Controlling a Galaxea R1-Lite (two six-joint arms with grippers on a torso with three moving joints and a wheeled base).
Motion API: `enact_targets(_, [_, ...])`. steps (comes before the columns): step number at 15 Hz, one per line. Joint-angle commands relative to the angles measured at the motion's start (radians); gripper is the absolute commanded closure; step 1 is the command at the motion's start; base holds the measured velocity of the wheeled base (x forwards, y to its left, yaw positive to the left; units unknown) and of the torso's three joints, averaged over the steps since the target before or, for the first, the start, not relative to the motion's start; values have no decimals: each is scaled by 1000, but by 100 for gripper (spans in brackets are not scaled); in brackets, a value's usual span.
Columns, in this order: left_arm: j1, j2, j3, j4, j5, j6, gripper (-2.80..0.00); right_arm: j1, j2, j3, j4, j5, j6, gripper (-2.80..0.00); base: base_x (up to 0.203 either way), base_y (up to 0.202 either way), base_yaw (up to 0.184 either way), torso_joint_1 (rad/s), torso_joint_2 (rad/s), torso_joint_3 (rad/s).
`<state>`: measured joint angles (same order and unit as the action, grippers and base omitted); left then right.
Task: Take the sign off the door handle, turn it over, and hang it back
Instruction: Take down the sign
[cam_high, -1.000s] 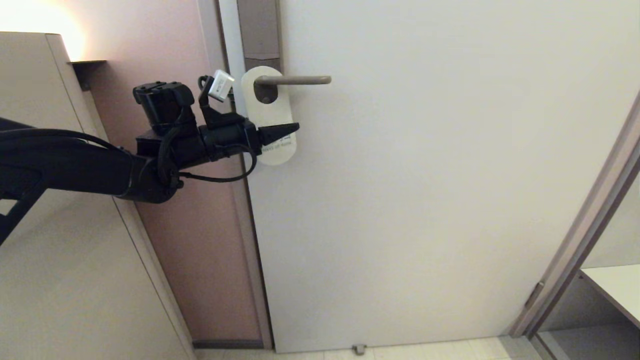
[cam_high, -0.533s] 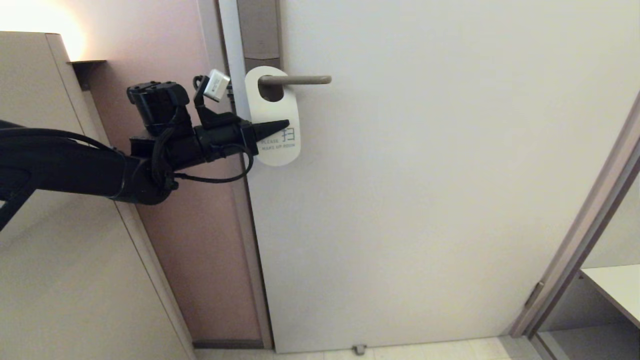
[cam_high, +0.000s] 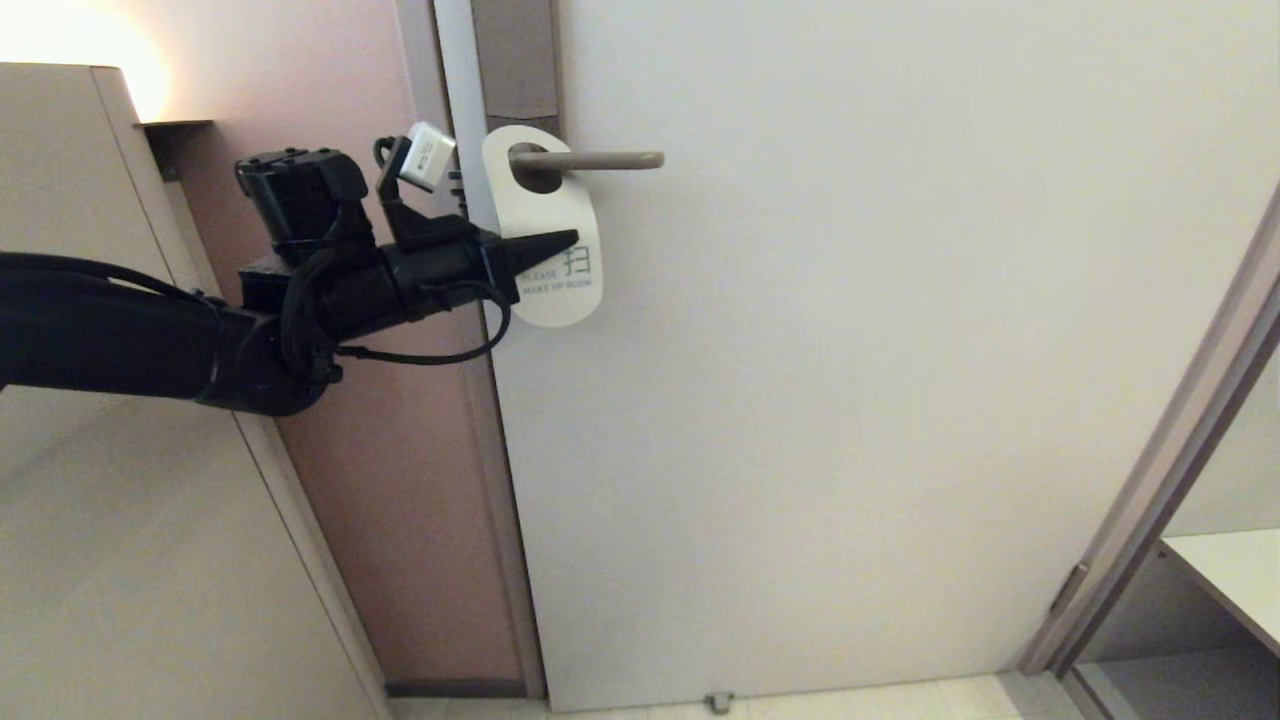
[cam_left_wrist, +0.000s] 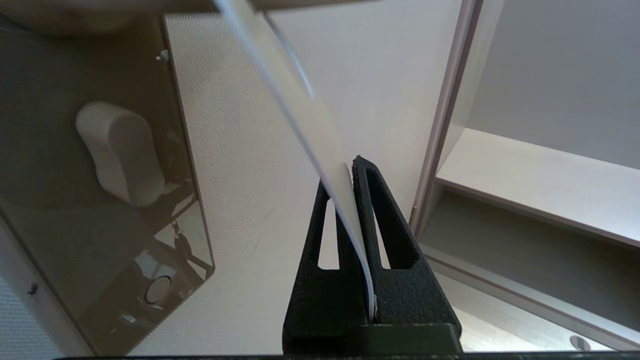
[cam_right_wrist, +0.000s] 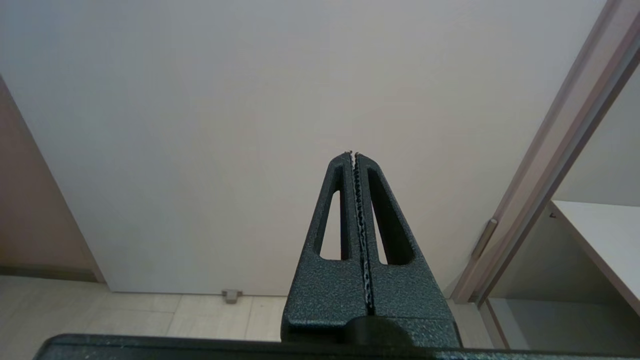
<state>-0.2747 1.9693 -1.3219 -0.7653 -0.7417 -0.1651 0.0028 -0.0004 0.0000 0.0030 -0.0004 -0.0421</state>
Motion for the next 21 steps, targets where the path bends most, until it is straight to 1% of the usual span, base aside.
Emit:
enact_targets(1, [-6, -21, 12, -6, 8, 4, 0, 0, 0, 0, 0, 0, -1, 0, 0, 0, 0, 0, 0, 0])
enact_targets(5, [-42, -26, 27, -5, 72, 13, 0, 0, 0, 0, 0, 0, -1, 0, 0, 0, 0, 0, 0, 0])
enact_targets(8, [-52, -21, 56, -2, 108, 65, 0, 0, 0, 0, 0, 0, -1, 0, 0, 0, 0, 0, 0, 0])
enact_targets(10, [-57, -18, 68, -2, 149, 87, 0, 0, 0, 0, 0, 0, -1, 0, 0, 0, 0, 0, 0, 0])
enact_targets(16, [-93, -21, 69, 3, 253, 94, 0, 0, 0, 0, 0, 0, -1, 0, 0, 0, 0, 0, 0, 0])
enact_targets(21, [-121, -22, 59, 24, 324, 108, 0, 0, 0, 0, 0, 0, -1, 0, 0, 0, 0, 0, 0, 0])
